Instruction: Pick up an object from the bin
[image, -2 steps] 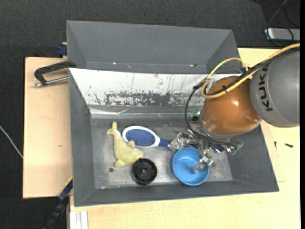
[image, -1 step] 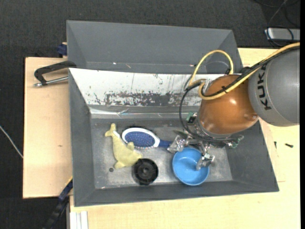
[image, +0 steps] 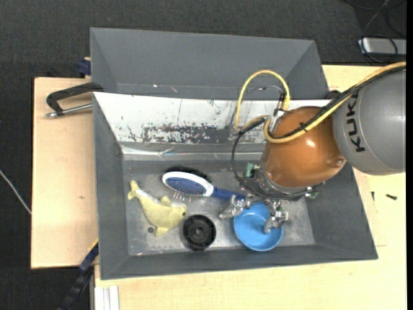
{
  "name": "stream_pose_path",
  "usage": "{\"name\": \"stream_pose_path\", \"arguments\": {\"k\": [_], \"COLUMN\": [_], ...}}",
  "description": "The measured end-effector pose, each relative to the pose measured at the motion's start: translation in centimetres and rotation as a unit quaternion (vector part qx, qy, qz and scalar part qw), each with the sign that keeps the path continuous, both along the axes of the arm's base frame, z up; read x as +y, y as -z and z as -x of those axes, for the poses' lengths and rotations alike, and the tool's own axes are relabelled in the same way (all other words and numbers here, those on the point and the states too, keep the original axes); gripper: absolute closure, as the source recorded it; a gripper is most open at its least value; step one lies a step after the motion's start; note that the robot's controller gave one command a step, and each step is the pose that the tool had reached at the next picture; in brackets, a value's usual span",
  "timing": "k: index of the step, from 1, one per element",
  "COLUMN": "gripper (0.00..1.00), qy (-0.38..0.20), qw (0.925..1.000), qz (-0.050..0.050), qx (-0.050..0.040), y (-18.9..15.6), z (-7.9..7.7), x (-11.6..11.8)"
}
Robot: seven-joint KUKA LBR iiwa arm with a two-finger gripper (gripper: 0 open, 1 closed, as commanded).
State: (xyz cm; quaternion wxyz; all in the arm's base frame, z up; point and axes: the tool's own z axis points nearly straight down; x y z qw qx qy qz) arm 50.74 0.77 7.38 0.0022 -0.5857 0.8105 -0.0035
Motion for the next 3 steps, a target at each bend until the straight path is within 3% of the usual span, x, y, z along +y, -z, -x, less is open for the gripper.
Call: {"name": "stream_pose_path", "arguments": {"k": [1, 2, 3], "gripper": [0.00, 1.00, 1.00], "qy": [0.001, 0.001, 0.002], "qw": [1.0000, 1.0000, 1.0000], "qz": [-0.003, -0.005, -0.003], "qx": [0.0013, -0.0036, -0.0027], "y": [-0.1, -0.6, -8.5], "z": [-0.1, -0.5, -0.8], "x": [0.1, 0.4, 0.6]}}
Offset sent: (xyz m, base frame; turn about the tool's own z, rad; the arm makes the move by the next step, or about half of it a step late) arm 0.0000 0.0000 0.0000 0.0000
